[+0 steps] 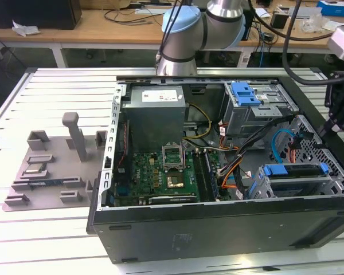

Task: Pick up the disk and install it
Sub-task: 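Insert the first disk wire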

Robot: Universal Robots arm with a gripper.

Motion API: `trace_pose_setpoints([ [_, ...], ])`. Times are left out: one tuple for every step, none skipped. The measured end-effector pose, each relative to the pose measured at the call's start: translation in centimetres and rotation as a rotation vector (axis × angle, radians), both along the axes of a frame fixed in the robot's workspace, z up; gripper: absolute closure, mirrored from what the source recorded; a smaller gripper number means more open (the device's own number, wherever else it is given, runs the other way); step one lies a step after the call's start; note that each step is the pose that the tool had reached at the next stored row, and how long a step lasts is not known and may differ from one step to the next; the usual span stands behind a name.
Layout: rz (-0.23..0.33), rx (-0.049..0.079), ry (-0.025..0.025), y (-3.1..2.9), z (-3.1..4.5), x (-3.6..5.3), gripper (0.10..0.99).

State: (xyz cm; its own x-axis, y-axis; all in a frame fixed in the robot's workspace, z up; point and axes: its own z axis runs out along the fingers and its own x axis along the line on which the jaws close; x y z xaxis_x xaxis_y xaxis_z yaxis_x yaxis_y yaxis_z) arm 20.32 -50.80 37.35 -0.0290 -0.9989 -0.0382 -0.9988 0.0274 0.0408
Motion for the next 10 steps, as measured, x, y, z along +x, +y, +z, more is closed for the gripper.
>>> trace_pose_setpoints([
  [0.000,0.000,0.0001,0.36,-0.01,-0.58,0.980],
  [0.000,0.000,0.0000,0.57,-0.01,-0.86,0.980],
  [0.000,0.000,0.0000,0.78,0.00,-1.11,0.980],
  [0.000,0.000,0.0000,1.09,-0.01,-1.45,0.980],
  [0.000,0.000,0.0000,1.40,-0.01,-1.74,0.980],
  [0.000,0.000,0.0000,1.47,-0.02,-1.77,0.980],
  [0.000,0.000,0.0001,1.47,-0.02,-1.77,0.980],
  [0.000,0.000,0.0000,1.47,-0.02,-1.77,0.980],
  [0.000,0.000,0.0000,1.48,-0.03,-1.77,0.980],
  [0.000,0.000,0.0000,1.48,-0.03,-1.78,0.980],
])
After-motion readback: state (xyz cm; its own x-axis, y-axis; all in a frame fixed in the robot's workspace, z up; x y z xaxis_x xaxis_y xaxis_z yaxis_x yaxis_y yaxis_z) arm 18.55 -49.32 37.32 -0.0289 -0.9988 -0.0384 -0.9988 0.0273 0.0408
